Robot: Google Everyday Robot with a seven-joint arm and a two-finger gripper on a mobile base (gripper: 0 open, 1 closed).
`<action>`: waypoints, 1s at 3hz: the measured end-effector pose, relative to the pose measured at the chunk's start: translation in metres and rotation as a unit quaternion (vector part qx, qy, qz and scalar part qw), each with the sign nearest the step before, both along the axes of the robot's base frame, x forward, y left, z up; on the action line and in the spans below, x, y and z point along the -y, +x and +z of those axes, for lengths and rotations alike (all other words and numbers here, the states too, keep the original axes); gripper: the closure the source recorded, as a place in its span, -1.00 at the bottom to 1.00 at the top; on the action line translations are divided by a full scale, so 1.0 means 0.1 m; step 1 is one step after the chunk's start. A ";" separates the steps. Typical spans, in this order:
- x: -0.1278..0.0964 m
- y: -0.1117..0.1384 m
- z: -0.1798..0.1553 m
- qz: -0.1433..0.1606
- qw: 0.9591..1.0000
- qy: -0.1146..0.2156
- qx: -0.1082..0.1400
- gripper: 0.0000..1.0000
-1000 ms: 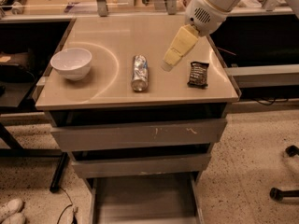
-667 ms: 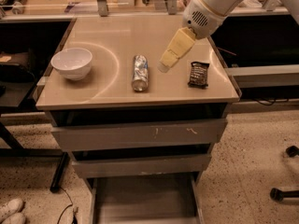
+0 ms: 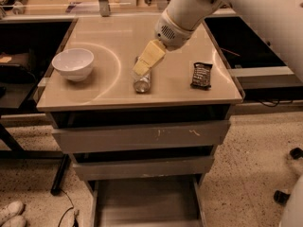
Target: Place redbull can into bottom drawer
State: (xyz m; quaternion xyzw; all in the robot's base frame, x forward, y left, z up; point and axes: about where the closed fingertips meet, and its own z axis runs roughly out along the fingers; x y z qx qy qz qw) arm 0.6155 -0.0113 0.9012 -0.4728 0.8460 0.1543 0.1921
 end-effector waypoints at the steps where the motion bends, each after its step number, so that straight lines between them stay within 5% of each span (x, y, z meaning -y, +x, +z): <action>1: -0.08 -0.01 -0.09 0.000 1.000 0.002 -0.007 -1.00; 2: -0.49 -0.02 -0.34 -0.004 1.000 -0.026 -0.011 -1.00; 3: -0.49 -0.02 -0.34 -0.004 1.000 -0.027 -0.011 -1.00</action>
Offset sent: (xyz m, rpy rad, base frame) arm -0.0073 0.0653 -0.0504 -0.0584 0.0624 0.0018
